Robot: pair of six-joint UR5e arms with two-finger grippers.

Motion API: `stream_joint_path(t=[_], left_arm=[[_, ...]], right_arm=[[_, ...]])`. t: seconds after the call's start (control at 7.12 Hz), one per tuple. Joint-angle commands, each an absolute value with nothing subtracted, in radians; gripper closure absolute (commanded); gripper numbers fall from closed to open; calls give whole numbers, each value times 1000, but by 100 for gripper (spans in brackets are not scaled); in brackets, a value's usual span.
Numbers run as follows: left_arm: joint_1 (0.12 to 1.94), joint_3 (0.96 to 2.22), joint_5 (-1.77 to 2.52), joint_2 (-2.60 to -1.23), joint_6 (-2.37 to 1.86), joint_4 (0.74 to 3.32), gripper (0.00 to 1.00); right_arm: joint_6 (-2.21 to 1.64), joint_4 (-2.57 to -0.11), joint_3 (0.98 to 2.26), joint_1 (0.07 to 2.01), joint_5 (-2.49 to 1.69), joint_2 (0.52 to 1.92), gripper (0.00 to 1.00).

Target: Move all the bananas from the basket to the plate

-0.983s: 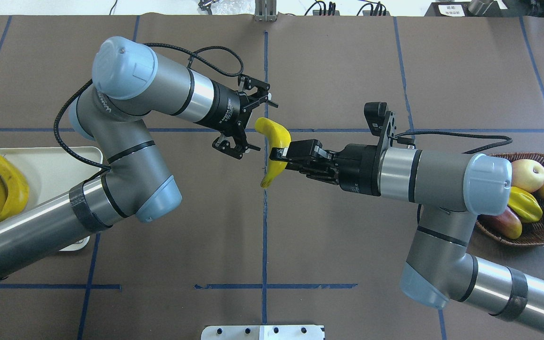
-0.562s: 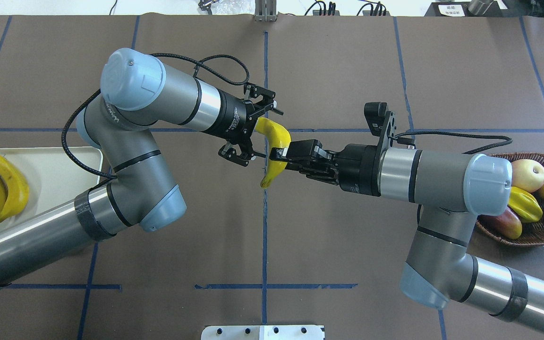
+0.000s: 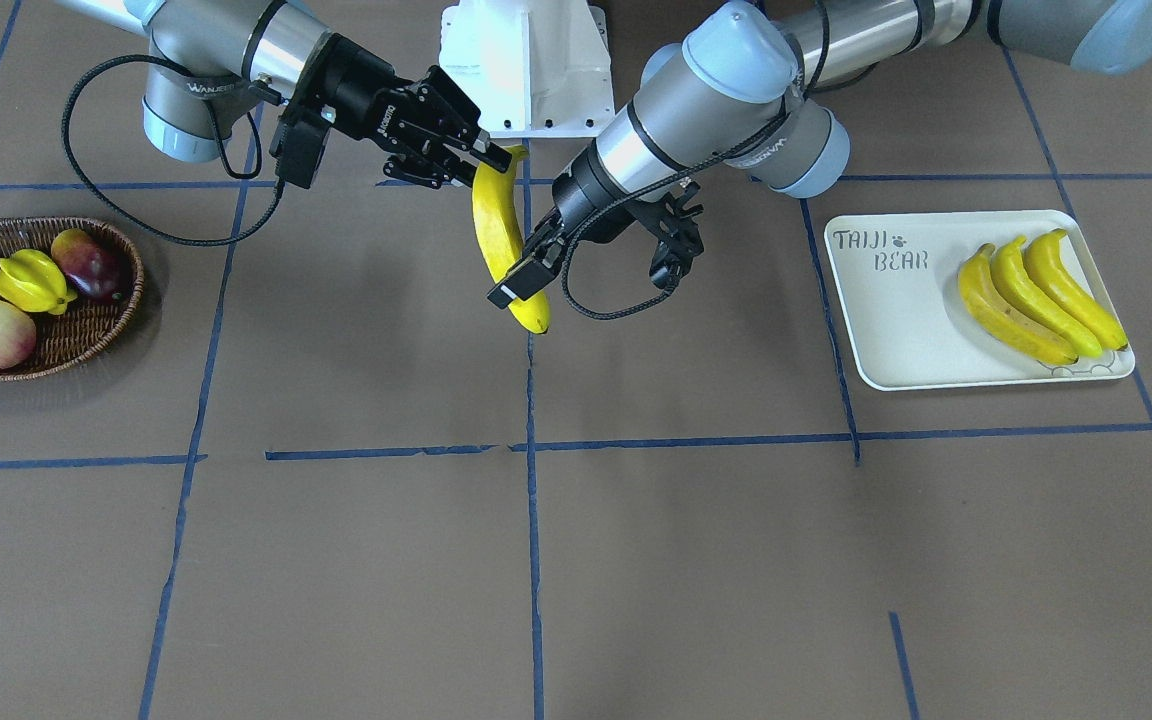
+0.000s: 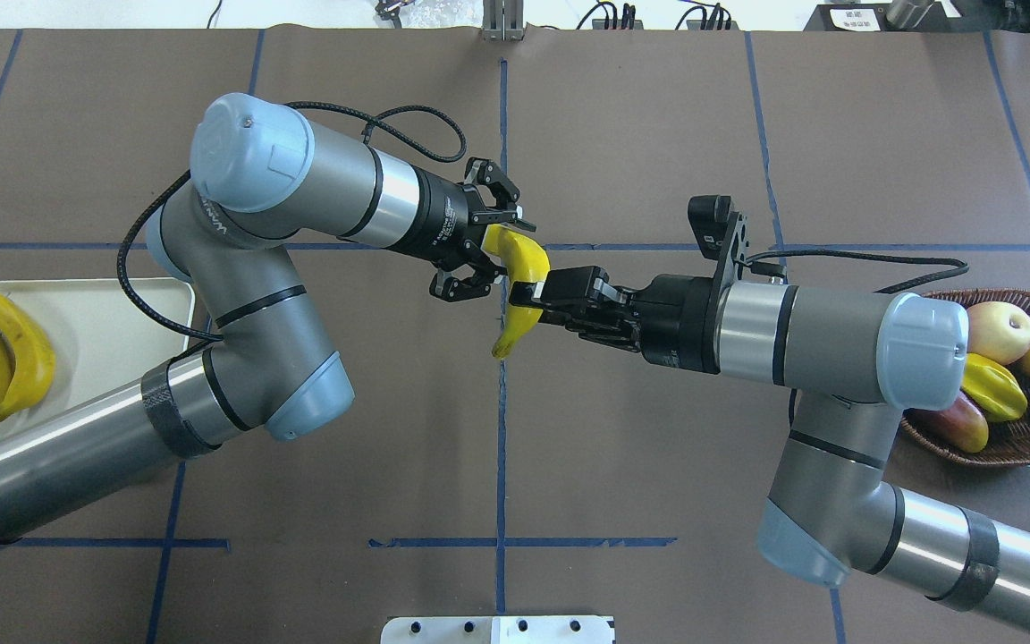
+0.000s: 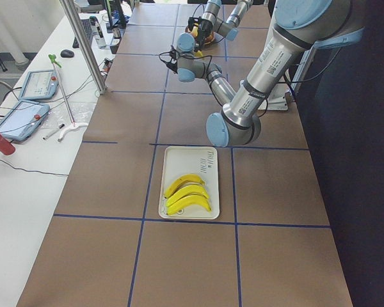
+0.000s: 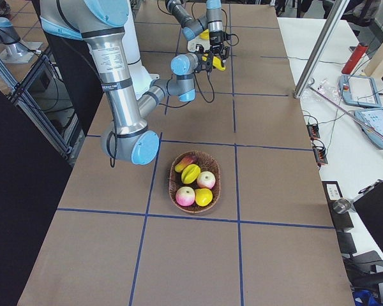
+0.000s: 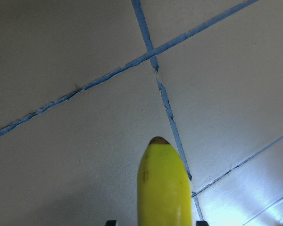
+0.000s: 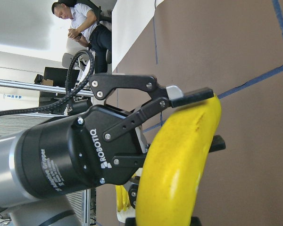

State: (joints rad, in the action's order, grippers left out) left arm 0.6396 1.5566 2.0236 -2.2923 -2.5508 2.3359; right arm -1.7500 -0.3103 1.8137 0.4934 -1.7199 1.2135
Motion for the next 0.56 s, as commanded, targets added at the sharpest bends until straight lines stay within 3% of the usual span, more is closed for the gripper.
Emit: stream_joint_path(t=[0.0, 0.42], left_arm=[[643, 1557, 2025, -2286, -2546, 2367, 100], [658, 1563, 2028, -2266, -2542, 2370, 100]], right_arm=[[-1746, -327, 1813, 489, -1715, 1201, 1], [-1740, -327, 1815, 506, -1723, 1210, 0]])
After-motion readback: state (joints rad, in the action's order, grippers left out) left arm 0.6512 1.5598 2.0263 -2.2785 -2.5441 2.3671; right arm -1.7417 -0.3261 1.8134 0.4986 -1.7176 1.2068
